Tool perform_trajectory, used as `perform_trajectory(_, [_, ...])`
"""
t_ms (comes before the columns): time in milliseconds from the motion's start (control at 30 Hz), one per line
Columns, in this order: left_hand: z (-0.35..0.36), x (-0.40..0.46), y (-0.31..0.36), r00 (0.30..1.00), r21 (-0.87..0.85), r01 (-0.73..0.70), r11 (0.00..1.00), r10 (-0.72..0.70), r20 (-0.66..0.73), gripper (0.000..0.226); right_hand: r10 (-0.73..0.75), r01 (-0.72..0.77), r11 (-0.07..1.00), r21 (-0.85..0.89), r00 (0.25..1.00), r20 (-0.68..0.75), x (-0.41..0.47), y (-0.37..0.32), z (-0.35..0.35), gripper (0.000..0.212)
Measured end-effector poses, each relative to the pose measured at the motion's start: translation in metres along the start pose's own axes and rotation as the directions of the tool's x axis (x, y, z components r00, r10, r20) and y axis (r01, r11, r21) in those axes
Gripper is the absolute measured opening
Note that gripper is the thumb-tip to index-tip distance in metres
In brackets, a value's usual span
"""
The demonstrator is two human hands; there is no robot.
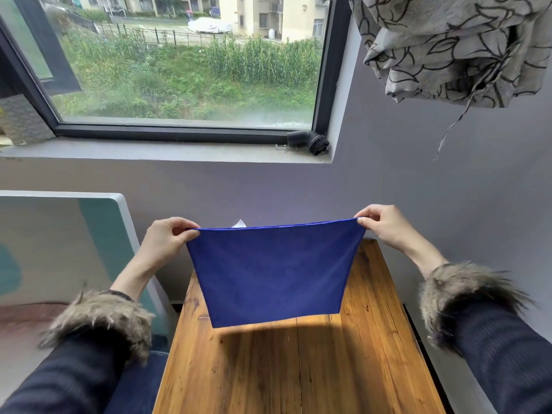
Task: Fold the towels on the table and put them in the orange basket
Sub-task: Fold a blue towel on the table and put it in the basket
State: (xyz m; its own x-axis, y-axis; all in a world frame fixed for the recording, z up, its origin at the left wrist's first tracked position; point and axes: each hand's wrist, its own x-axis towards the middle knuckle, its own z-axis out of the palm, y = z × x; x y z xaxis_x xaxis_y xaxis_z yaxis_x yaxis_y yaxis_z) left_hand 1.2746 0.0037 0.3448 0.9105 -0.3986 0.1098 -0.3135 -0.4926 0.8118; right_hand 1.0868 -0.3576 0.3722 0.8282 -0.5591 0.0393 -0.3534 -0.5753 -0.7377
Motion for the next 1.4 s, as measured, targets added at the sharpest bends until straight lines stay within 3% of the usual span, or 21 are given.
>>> perform_trajectory(100, [0.013, 0.021, 0.001, 0.998, -0.01, 0.036, 0.999, -0.036, -0.06, 0.004, -0.031, 0.011, 0.988, -0.155, 0.991, -0.128, 0.024, 0.001, 0.012, 0.013])
perform_trajectory(167, [0.019, 0.035, 0.003, 0.992, -0.029, 0.037, 0.999, -0.04, -0.12, 0.005, -0.047, 0.017, 0.988, -0.15, 0.979, -0.198, 0.037, -0.002, 0.016, 0.015])
perform_trajectory(333, [0.017, 0.056, 0.02, 0.979, -0.111, -0.068, 0.992, 0.045, -0.197, 0.008, -0.07, 0.054, 0.997, -0.057, 0.936, -0.344, 0.054, -0.006, 0.008, 0.016])
perform_trajectory(500, [0.02, 0.034, 0.021, 0.982, -0.312, -0.081, 0.947, 0.022, -0.188, 0.009, -0.019, 0.097, 0.971, 0.218, 0.942, -0.335, 0.031, 0.002, 0.006, 0.015])
perform_trajectory(633, [0.03, -0.003, -0.006, 0.997, -0.307, 0.019, 0.951, -0.039, -0.059, 0.01, 0.032, 0.047, 0.944, 0.328, 0.973, -0.229, -0.005, 0.028, 0.022, 0.014])
perform_trajectory(733, [0.041, -0.034, -0.035, 0.979, -0.187, 0.154, 0.97, -0.125, 0.16, 0.006, 0.104, -0.059, 0.95, 0.306, 0.986, -0.132, -0.043, 0.065, 0.041, 0.014])
perform_trajectory(833, [0.054, -0.067, -0.066, 0.873, 0.011, 0.289, 0.957, -0.268, 0.407, 0.006, 0.187, -0.187, 0.959, 0.213, 0.982, 0.022, -0.085, 0.103, 0.062, 0.014])
perform_trajectory(900, [0.066, -0.092, -0.085, 0.784, 0.105, 0.37, 0.923, -0.371, 0.497, 0.004, 0.276, -0.302, 0.943, 0.139, 0.944, 0.179, -0.111, 0.126, 0.075, 0.015])
perform_trajectory(1033, [0.085, -0.135, -0.114, 0.655, 0.186, 0.51, 0.839, -0.52, 0.548, 0.004, 0.469, -0.497, 0.867, -0.033, 0.794, 0.386, -0.146, 0.158, 0.095, 0.016])
perform_trajectory(1133, [0.092, -0.153, -0.127, 0.592, 0.207, 0.571, 0.795, -0.573, 0.567, 0.003, 0.548, -0.602, 0.798, -0.039, 0.697, 0.462, -0.157, 0.166, 0.103, 0.014])
perform_trajectory(1233, [0.096, -0.157, -0.137, 0.594, 0.187, 0.595, 0.781, -0.585, 0.553, 0.005, 0.593, -0.679, 0.734, 0.013, 0.65, 0.475, -0.158, 0.17, 0.108, 0.008])
perform_trajectory(1400, [0.106, -0.137, -0.146, 0.639, 0.135, 0.6, 0.789, -0.573, 0.513, 0.006, 0.629, -0.717, 0.678, 0.158, 0.679, 0.379, -0.141, 0.177, 0.12, 0.005])
